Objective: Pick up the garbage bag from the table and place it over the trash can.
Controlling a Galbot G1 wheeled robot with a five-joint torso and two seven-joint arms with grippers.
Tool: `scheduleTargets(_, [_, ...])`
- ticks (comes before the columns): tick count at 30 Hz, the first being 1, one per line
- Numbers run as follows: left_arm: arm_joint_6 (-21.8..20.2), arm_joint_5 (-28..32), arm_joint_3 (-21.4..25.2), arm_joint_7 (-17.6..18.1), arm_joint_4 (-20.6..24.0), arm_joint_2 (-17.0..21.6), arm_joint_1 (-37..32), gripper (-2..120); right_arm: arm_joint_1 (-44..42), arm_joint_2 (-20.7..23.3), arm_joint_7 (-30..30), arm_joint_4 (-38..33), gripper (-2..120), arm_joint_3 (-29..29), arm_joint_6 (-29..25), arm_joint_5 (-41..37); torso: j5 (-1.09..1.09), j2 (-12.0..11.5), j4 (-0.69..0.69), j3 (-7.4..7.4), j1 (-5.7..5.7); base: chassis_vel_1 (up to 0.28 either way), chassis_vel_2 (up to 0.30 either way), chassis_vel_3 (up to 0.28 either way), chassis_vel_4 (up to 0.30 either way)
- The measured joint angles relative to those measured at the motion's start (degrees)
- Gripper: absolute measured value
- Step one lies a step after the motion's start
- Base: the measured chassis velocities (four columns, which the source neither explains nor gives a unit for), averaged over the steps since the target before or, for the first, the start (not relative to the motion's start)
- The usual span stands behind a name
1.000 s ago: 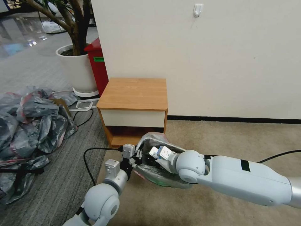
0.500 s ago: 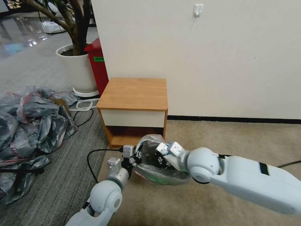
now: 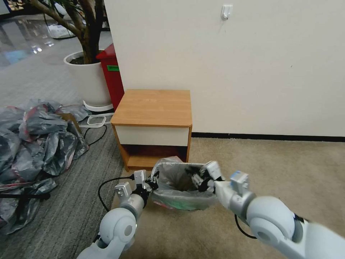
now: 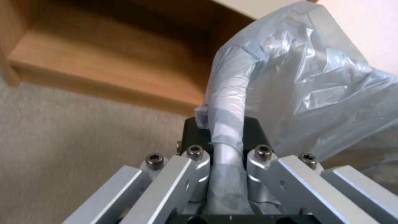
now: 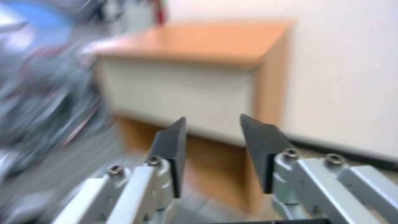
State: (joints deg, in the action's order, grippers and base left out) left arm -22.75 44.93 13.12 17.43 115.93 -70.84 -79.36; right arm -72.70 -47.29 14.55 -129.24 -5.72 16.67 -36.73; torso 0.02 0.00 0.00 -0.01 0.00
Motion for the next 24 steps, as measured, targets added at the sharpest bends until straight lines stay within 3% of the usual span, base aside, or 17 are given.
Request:
scheduleTargets(1, [0.0, 0.0, 0.0, 0.0, 0.0, 0.0, 0.0, 7, 0.0, 0.0, 0.0, 0.0, 34, 0.0, 0.0, 0.0, 0.0, 0.0, 0.0, 0.0, 0.0, 0.0, 0.0, 0.0, 0.0])
scheduleTargets(4, [-0.76, -0.28, -0.8, 0.39, 0.66, 0.09, -2.17, 7, -11.04, -9.24, -1.79, 0.65, 52, -11.14, -6.57, 10.38, -0.01, 0.0, -0.01, 0.0, 0.0, 0.0, 0.0, 0.0, 0.0])
scheduleTargets(5, [-0.76, -0.28, -0.8, 0.39, 0.66, 0.09, -2.17, 7, -11.04, -9.24, -1.79, 0.65, 52, -11.14, -6.57, 10.38, -0.01, 0.0, -0.01, 0.0, 0.0, 0.0, 0.0, 0.0, 0.0])
scheduleTargets(8, [-1.03, -1.55, -1.96, 0.75, 0.97, 0.34, -3.27, 7, -17.27, -17.04, -5.83, 1.19, 67, -19.41, -8.28, 16.26, -0.02, 0.0, -0.01, 0.0, 0.0, 0.0, 0.0, 0.0, 0.0])
scheduleTargets(9, [-1.03, -1.55, -1.96, 0.75, 0.97, 0.34, -3.27, 7, -17.27, -17.04, -5.83, 1.19, 67, -19.41, -8.28, 16.26, -0.02, 0.0, -0.01, 0.0, 0.0, 0.0, 0.0, 0.0, 0.0])
scheduleTargets(12, [-1.2, -2.42, -2.94, 1.23, 0.97, 0.45, -3.85, 7, -20.45, -22.85, -7.21, 1.45, 80, -24.02, -9.62, 18.29, -0.01, 0.0, -0.01, 0.0, 0.0, 0.0, 0.0, 0.0, 0.0])
scheduleTargets(17, [-1.2, -5.87, -4.29, 1.92, 1.11, -0.06, -5.4, 7, -22.02, -25.79, -7.72, 1.78, 97, -26.04, -10.52, 18.94, -0.02, 0.0, -0.01, 0.0, 0.0, 0.0, 0.0, 0.0, 0.0])
scheduleTargets(24, [-0.67, -8.63, -4.55, 3.25, 2.15, -1.64, -8.62, 7, -21.39, -26.31, -7.74, 2.4, 100, -27.01, -10.54, 18.73, -0.02, 0.0, 0.0, 0.0, 0.0, 0.0, 0.0, 0.0, 0.0])
